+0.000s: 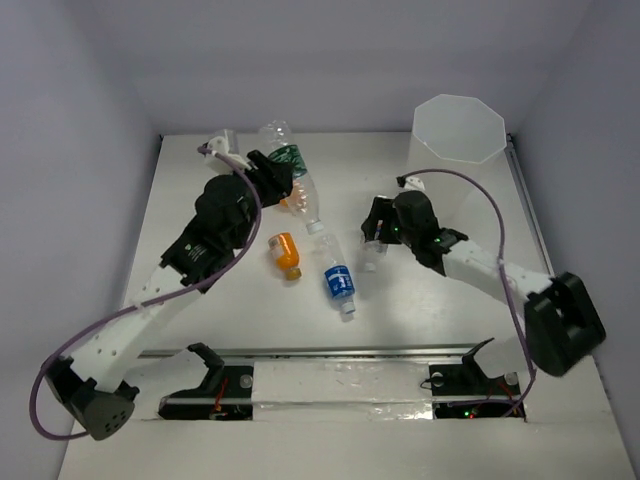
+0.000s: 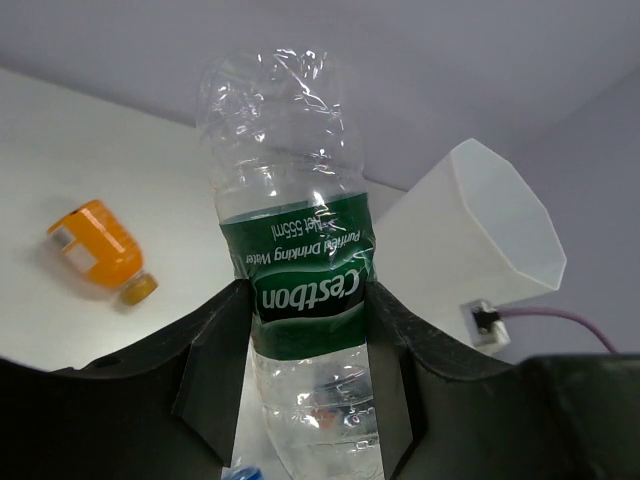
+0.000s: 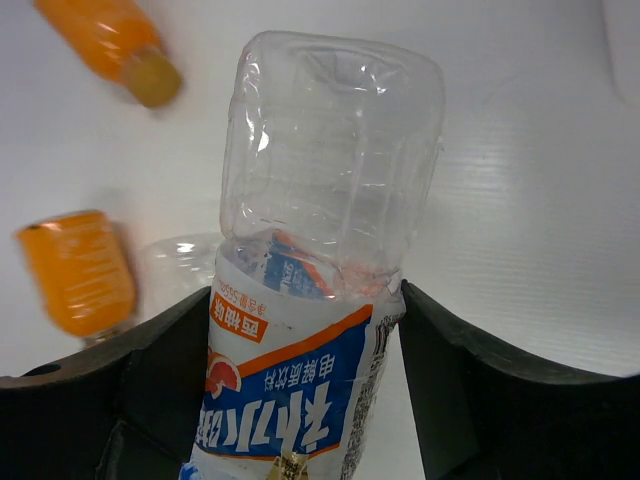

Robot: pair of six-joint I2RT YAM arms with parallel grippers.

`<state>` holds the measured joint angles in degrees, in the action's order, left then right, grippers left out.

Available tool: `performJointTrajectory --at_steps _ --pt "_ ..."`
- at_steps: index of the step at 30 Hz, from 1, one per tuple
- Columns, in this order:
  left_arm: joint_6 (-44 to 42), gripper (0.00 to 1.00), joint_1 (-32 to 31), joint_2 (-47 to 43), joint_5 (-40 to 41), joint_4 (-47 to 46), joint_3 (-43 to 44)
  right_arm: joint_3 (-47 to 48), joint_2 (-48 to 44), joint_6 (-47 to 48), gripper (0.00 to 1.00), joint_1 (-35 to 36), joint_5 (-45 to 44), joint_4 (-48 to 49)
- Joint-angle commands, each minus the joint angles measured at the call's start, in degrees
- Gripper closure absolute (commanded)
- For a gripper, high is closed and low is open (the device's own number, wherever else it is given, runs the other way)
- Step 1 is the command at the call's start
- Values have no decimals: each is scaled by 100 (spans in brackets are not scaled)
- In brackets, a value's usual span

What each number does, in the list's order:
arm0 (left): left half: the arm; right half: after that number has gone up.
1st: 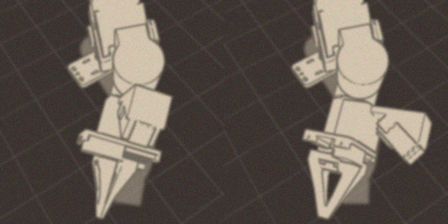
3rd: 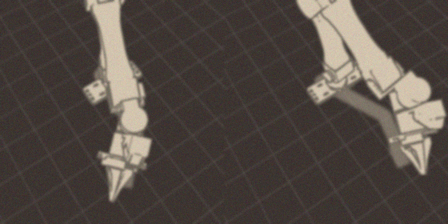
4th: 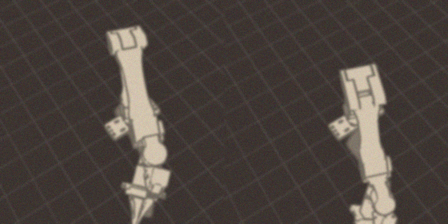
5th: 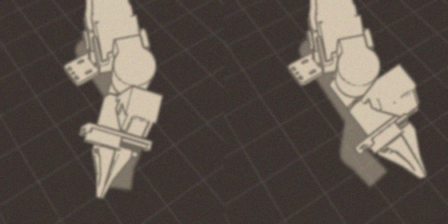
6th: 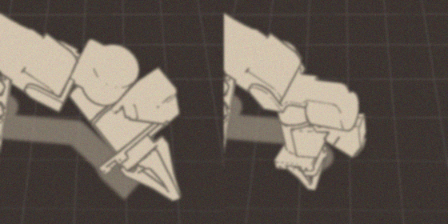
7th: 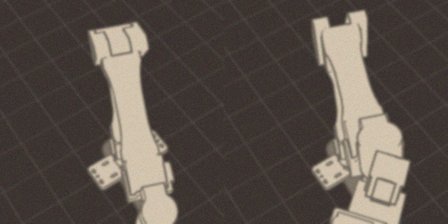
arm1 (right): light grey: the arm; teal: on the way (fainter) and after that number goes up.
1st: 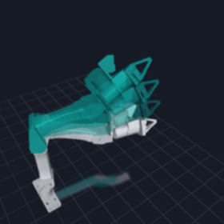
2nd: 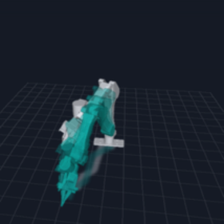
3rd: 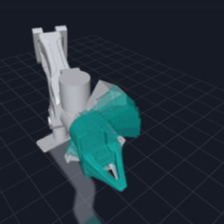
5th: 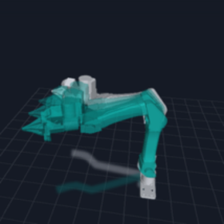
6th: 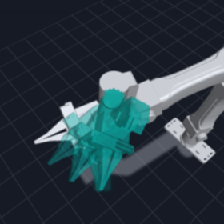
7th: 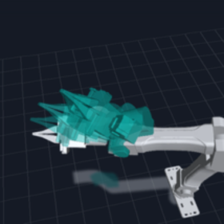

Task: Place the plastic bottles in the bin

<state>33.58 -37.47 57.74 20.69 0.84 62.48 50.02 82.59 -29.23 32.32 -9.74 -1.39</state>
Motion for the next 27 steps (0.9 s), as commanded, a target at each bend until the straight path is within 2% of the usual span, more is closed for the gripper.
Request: performJointTrajectory --at_steps 1,6,9,11,15,18,22,27 --pt "-448 66 -348 606 374 -514 852 -124 -1119 -21 35 29 -29 17" --pt "-923 66 -699 2045 707 -716 2501 -282 -2963 49 35 29 -89 -563" --pt "-1196 66 -849 2862 849 -971 3459 -256 -3703 111 35 29 33 -1064" --pt "-1266 66 -919 3303 849 -1051 4015 -238 -3977 93 35 29 25 -1477" --pt "-1442 65 -1060 4698 963 -1051 5858 -344 -4654 -64 36 29 -133 -1996" --pt "-1416 65 -1165 5543 894 -1226 6835 -318 -5199 -144 36 29 -195 -2233" --pt "-1451 65 -1288 6363 867 -1762 7550 -98 -5534 -83 35 29 -327 -2786" --pt "-1889 65 -1482 7065 1007 -2974 7717 -98 -5937 -153 35 29 -108 -2929"
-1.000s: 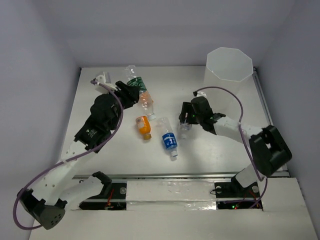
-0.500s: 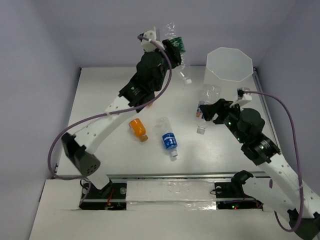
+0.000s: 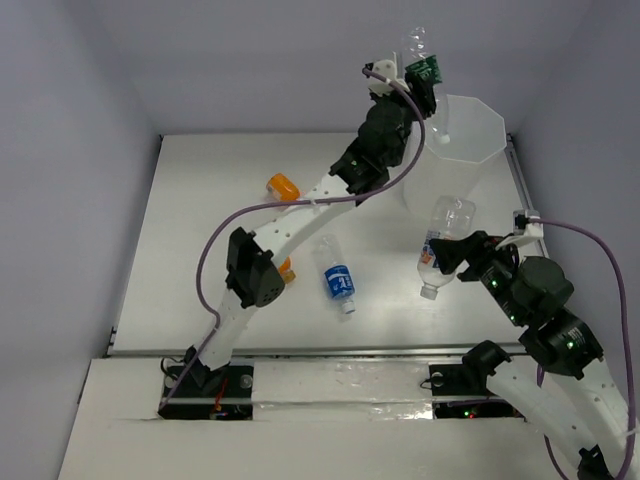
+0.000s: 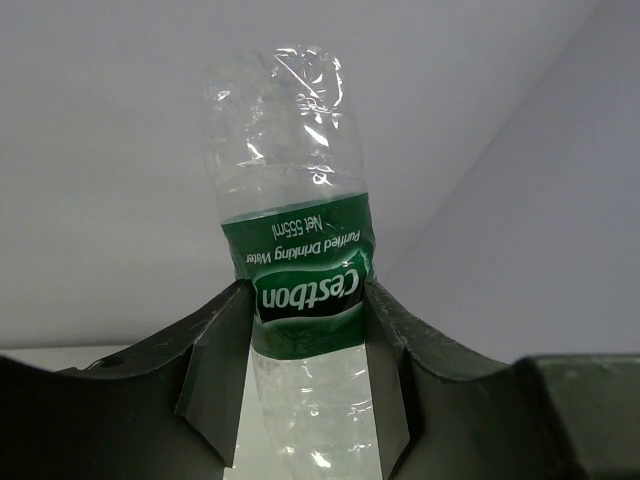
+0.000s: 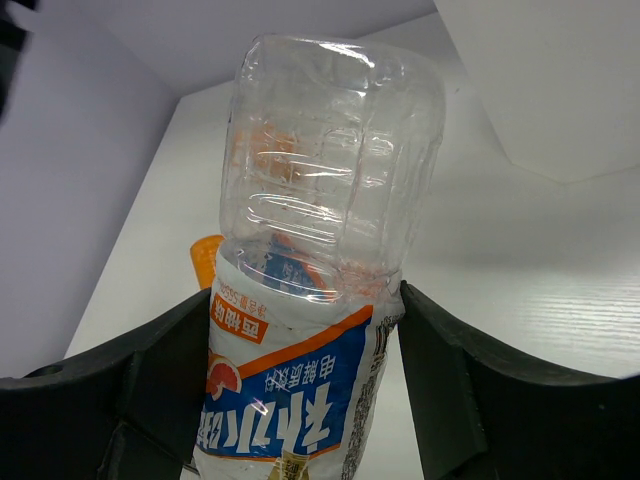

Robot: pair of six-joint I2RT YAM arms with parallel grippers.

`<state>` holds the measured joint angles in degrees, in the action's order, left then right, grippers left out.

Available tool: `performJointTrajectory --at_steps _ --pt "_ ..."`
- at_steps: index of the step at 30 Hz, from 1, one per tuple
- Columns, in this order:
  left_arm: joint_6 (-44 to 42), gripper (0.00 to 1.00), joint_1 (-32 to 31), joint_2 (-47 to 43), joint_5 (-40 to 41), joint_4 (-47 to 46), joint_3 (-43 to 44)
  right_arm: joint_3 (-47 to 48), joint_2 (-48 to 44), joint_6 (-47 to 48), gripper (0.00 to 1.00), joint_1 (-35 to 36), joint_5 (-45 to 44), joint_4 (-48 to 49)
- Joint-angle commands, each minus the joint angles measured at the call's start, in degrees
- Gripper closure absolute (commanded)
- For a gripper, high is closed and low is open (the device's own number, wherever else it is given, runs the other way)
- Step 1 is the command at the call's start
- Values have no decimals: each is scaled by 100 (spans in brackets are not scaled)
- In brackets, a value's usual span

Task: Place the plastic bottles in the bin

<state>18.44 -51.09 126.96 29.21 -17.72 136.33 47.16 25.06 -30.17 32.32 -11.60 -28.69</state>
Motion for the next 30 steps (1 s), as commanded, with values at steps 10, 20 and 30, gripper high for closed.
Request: performJointTrajectory --at_steps 10,20,30 --pt "-1263 16 -252 805 243 -1866 581 250 -300 20 34 29 -61 -182" --pt "-1274 11 -252 -1609 664 -1664 -2281 1067 490 591 35 29 -1353 644" --pt "1501 35 -252 -5967 1192 -675 -8384 2824 2871 1672 35 -401 -2707 1954"
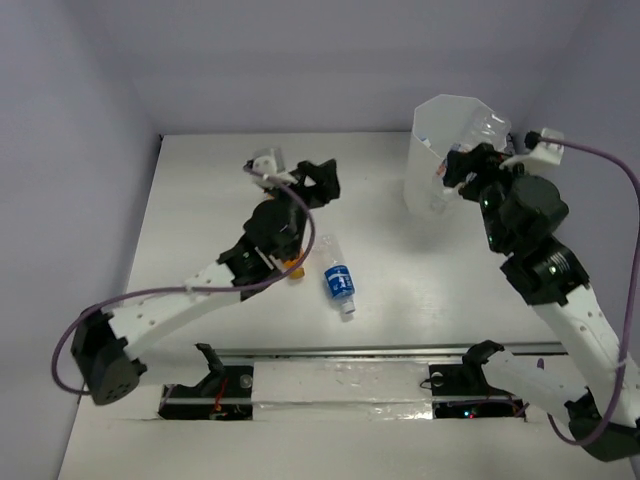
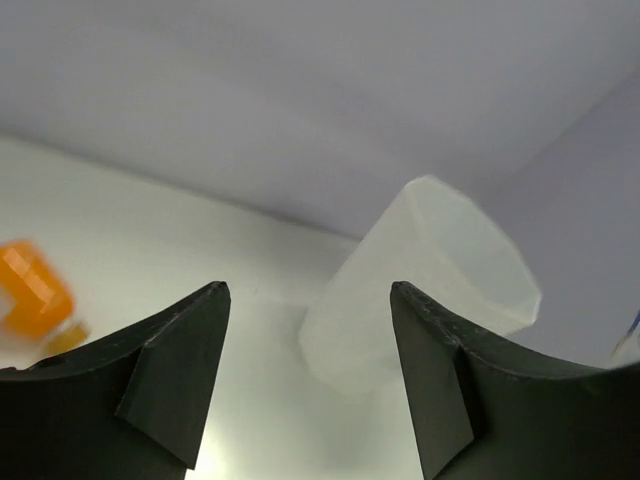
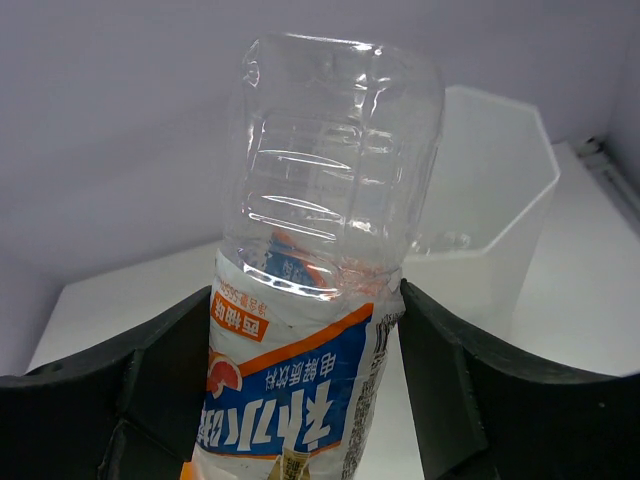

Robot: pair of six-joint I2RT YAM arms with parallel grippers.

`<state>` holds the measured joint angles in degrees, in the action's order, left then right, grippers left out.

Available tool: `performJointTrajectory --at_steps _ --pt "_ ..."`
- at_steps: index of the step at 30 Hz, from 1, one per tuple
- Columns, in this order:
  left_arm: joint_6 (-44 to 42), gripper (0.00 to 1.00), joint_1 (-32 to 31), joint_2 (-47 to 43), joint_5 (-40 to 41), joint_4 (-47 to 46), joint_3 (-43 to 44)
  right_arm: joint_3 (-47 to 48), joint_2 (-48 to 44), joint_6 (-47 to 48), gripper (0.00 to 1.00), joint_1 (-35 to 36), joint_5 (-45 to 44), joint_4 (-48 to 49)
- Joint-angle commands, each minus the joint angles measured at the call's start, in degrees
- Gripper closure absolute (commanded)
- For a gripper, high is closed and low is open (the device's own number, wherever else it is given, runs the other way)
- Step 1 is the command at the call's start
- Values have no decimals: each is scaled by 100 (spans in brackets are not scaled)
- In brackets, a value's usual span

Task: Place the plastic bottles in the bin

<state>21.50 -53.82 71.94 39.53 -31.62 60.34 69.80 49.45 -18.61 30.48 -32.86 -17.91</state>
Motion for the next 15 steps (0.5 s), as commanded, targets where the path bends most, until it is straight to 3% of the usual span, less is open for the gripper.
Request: performJointTrajectory --at_steps 1,6,10,15 --pt "1364 38 21 -705 169 944 -1291 770 616 595 34 -418 -590 851" --pt "2156 40 -41 -2190 257 2465 -2437 1780 1863 762 34 -1166 -484 1052" --pt "2604 18 -41 -2746 310 3432 -2982 2405 2674 999 33 -1562 -599 1149" --pt "2965 7 12 -2897 222 3961 -3239 2889 3605 1561 32 -1668 -1019 1535"
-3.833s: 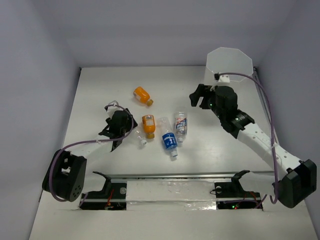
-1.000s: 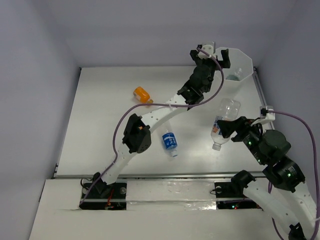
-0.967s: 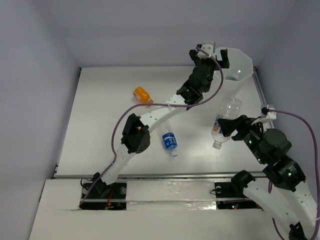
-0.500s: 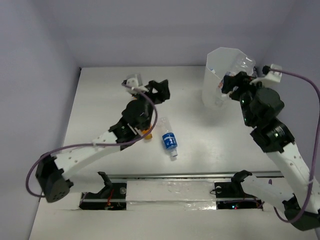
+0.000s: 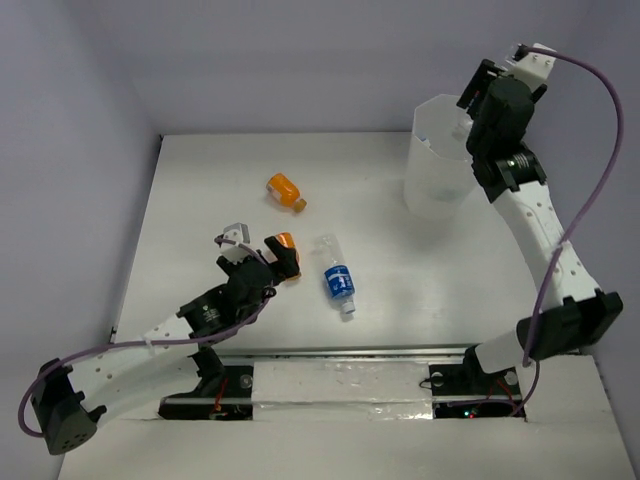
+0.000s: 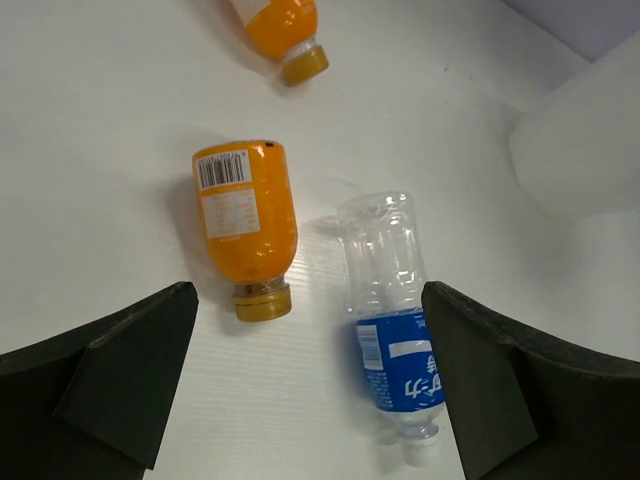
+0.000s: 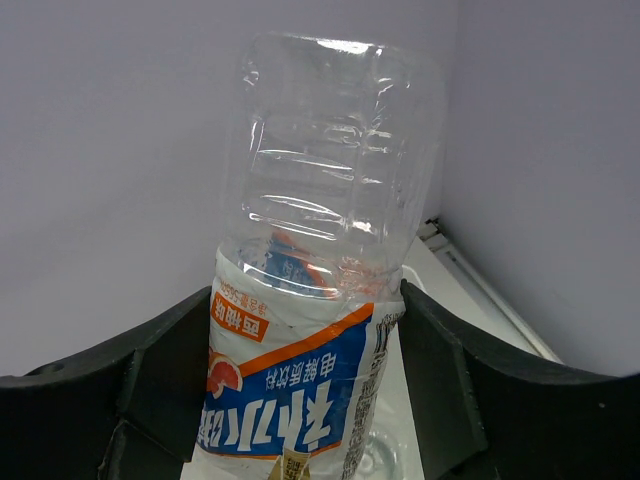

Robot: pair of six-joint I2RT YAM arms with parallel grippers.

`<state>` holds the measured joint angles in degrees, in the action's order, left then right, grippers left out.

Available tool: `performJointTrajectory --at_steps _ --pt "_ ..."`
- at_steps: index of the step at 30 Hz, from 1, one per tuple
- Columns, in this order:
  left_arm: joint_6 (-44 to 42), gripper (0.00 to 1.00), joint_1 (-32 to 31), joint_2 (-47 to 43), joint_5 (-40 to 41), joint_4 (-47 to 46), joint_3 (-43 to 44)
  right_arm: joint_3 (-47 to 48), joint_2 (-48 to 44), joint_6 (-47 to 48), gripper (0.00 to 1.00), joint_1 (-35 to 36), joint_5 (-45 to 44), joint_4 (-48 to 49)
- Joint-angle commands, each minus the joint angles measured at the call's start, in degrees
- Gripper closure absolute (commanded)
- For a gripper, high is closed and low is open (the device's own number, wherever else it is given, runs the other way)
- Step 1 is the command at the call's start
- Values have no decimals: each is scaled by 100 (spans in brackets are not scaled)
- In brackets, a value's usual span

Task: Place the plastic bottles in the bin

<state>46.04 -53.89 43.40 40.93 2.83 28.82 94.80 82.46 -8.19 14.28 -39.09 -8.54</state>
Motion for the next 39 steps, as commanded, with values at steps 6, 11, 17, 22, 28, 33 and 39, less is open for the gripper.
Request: performJointTrajectory --at_steps 6,11,17,22,28,33,39 --pt "187 2 843 231 -1189 -193 -209 1039 1298 757 32 -101 -617 801" --pt "-200 2 1942 424 -1895 -581 -508 883 1537 661 31 -101 -617 1036" --pt "-227 1 2225 880 -1922 -950 -658 -41 1063 222 19 -101 -381 1259" --pt "-271 1 2277 1417 -1931 -1250 -475 -120 808 -201 0 -101 -38 697" --pt "-368 1 2277 1926 -2062 -1513 -237 -304 61 -429 0 -101 366 511" --pt "-385 2 2277 2514 -1957 -1786 -105 -1120 -1000 -912 7 328 885 527" --pt "-544 6 2330 3095 -1983 -1970 238 -3018 -1750 -1457 80 1374 1667 765"
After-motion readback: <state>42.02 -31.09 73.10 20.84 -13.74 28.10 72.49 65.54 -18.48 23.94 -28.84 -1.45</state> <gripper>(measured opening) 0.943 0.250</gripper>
